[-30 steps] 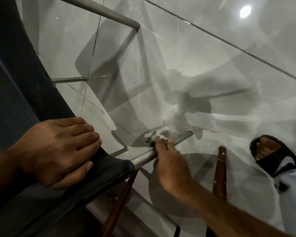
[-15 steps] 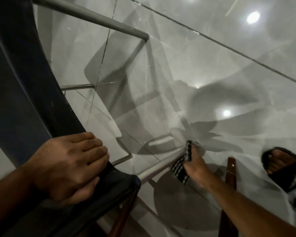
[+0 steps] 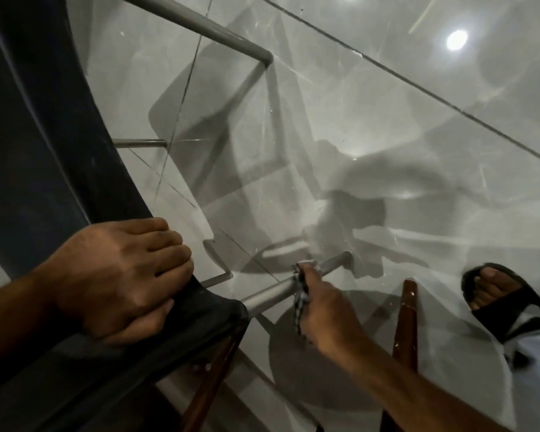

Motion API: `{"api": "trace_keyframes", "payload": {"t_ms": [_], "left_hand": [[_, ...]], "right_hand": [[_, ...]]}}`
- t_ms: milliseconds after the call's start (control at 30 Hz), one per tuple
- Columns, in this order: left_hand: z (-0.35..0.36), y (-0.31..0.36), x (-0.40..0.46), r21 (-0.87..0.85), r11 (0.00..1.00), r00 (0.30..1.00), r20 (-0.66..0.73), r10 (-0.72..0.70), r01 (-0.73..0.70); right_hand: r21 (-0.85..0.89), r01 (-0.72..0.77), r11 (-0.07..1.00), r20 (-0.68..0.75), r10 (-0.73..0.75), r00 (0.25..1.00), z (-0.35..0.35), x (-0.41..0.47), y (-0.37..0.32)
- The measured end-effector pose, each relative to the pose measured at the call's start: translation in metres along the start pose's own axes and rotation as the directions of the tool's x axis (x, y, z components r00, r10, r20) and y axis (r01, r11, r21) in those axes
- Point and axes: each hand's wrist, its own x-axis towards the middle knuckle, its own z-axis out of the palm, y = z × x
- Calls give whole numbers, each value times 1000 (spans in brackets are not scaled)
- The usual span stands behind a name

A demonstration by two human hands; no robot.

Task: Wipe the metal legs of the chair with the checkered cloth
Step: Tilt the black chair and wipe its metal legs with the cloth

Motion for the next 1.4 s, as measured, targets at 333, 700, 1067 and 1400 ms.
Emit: {"api": "trace_keyframes", "payload": {"t_ms": [333, 700, 1067, 1400], "left_hand": [[18, 1, -8, -46, 998, 999, 21, -38, 39], [-9, -3, 3, 28, 999, 966, 256, 18, -26], [-183, 108, 32, 74, 843, 845, -100, -525, 533], [-274, 343, 4, -872, 192, 189, -117, -975, 450]], "right_hand": [[-348, -318, 882, 95, 370, 924, -25, 136, 114], [17, -56, 998, 208, 52, 977, 1, -19, -28], [-106, 63, 992, -60, -69, 996, -229, -206, -165], [259, 50, 965, 44, -63, 997, -204, -350, -287]]}}
